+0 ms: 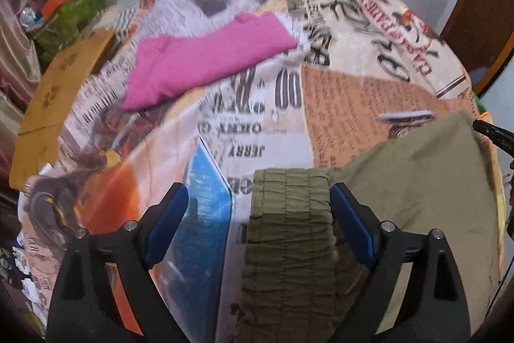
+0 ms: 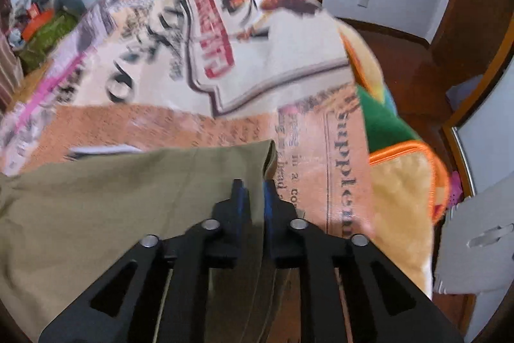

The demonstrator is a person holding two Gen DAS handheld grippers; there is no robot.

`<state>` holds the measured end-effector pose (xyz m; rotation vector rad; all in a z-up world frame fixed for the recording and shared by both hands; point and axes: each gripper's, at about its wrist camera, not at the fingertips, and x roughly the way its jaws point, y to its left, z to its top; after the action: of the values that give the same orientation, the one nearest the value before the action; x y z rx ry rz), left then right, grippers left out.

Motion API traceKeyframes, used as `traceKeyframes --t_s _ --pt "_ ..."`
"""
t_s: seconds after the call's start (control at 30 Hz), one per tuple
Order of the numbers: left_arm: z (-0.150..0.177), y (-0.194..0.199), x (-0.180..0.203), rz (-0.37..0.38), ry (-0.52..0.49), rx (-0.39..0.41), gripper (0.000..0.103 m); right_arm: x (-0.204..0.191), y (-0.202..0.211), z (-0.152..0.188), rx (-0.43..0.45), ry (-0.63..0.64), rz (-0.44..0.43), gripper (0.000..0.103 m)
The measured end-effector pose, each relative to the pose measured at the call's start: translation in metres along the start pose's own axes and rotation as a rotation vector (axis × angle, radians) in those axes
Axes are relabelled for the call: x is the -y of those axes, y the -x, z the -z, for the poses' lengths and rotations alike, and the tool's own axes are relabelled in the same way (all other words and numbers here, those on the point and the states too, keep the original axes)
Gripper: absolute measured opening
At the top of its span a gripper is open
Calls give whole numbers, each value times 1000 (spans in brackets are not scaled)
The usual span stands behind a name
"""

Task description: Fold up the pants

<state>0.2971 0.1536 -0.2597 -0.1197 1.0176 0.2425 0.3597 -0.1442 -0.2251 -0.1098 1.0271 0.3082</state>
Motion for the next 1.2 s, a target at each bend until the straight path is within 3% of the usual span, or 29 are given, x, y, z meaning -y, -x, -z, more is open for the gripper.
traceKeyframes --t_s 0.07,0.1,0.27,0.4,0.5,0.6,0.73,0.83,1.2 --pt "-2 14 5 -39 -32 45 91 -6 24 -2 42 6 -48 43" --pt "-4 25 11 -45 -69 74 91 -13 40 -3 77 21 -67 46" --pt "-9 46 30 10 -160 109 91 -58 71 -9 118 99 -184 51" --pt "-6 39 42 98 -170 44 91 -104 64 -11 72 124 -303 59" --pt "6 23 50 141 -182 -41 91 -138 43 -2 -16 153 -370 60" --pt "23 5 59 99 -241 -93 91 -163 20 9 -106 192 -374 60" --pt "38 9 59 77 -280 -62 91 -178 1 33 -214 246 -361 61" --pt "43 11 54 85 -270 -61 91 -182 12 46 -191 314 -334 60" --pt "72 36 43 74 -254 -58 91 -166 46 80 -174 294 -322 61"
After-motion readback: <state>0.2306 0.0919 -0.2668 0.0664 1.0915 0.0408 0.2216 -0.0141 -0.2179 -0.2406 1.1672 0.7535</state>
